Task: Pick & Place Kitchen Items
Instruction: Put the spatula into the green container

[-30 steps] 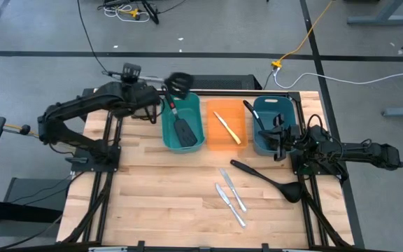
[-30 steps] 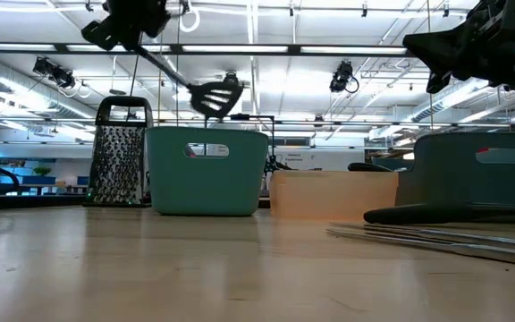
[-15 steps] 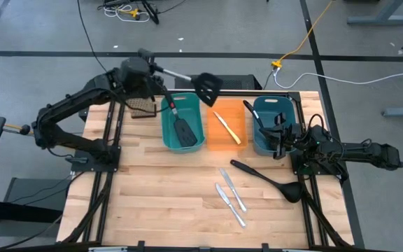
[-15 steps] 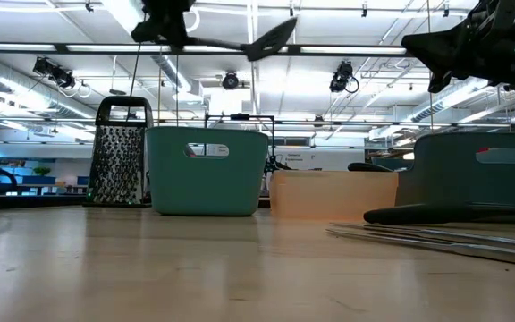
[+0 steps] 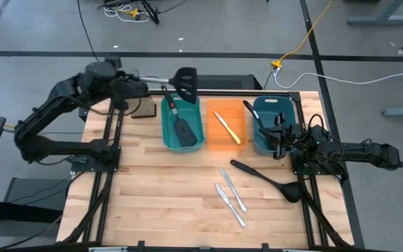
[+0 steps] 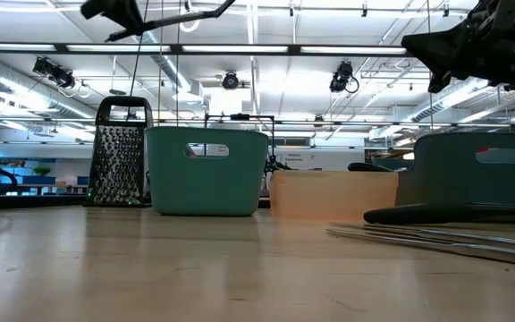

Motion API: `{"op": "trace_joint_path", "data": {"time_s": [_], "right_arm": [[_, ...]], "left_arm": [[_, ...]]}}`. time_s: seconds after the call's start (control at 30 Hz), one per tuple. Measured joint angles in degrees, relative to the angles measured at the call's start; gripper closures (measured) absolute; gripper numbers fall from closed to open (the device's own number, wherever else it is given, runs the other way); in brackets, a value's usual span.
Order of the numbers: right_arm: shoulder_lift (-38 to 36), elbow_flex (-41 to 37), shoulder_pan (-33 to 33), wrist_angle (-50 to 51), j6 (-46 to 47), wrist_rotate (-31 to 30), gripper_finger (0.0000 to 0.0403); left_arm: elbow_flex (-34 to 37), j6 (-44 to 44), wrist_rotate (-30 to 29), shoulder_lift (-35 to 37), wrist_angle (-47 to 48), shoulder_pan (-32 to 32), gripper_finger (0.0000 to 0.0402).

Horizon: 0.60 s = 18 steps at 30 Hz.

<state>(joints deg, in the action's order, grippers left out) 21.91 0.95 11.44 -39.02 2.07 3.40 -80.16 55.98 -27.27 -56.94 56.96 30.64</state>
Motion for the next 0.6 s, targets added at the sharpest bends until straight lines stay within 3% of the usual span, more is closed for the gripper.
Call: {"op": "trace_joint_path", "data": {"time_s": [0.1,0.37,0.5,0.6], "right_arm": [[0.00,0.00,0.00,-0.25,-0.17,0.00,0.0397],[0.00,0.00,0.00,-0.40,-0.11,0.00,0.0397],[0.00,0.00,-0.01,-0.40,-0.09,0.01,0.0397],[0.00,0.00,-0.02,-0.40,-0.09,0.00,0.0397]], "left_arm": [[5.12,0.12,-1.03,2.63,-1.92,-1.11,0.0318],[20.40,4.21,4.16,10.84,-16.70,-0.83,0.0318],[23.34,11.20,2.56,10.89,-18.74,-0.82,0.0318],[26.04,20.46,-0.88,10.94,-25.67,-0.82,0.0318]]}}
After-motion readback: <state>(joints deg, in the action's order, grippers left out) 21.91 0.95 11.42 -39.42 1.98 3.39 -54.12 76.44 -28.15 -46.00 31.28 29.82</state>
